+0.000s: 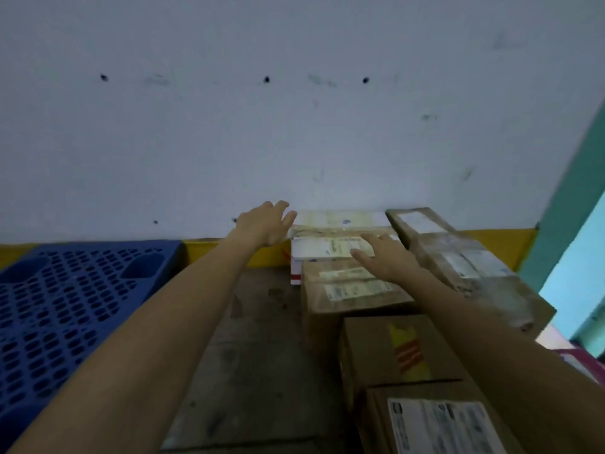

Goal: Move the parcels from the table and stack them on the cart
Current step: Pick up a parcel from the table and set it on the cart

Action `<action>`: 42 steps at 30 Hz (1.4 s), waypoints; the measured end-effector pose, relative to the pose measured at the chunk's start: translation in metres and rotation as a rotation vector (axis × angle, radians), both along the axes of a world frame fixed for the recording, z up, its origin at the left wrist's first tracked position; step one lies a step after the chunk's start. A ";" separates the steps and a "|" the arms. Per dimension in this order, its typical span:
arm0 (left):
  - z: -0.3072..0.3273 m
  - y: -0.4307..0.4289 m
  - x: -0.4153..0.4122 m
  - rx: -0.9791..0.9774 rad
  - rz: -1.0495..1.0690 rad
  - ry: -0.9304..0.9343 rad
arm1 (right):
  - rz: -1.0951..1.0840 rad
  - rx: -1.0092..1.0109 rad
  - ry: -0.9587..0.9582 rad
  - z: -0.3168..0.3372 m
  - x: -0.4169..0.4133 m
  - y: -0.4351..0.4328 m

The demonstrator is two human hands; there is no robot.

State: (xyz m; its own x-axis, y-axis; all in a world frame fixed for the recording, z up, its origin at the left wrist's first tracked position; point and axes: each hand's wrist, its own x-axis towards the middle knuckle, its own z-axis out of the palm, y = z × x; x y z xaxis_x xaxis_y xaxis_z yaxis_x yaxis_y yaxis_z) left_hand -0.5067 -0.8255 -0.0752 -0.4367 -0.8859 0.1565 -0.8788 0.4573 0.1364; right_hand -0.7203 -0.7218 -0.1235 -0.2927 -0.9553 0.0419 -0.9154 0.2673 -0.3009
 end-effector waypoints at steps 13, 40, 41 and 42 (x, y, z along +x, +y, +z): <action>-0.060 -0.111 -0.086 0.132 -0.033 -0.108 | -0.174 0.107 0.066 -0.039 -0.074 -0.094; -0.126 -0.149 -0.096 0.348 0.049 0.302 | -0.288 0.041 -0.040 -0.063 -0.082 -0.111; -0.124 -0.148 -0.094 0.340 0.069 0.317 | -0.284 0.010 -0.035 -0.061 -0.079 -0.110; -0.121 -0.148 -0.091 0.331 0.083 0.328 | -0.282 -0.019 -0.035 -0.059 -0.077 -0.111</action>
State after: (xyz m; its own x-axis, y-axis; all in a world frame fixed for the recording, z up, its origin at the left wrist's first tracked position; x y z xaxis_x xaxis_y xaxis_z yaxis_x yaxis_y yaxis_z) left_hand -0.5981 -0.9738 -0.1963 -0.3369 -0.9413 -0.0228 -0.7966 0.2721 0.5399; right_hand -0.7971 -0.8326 -0.1820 -0.5483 -0.8351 0.0447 -0.7949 0.5038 -0.3382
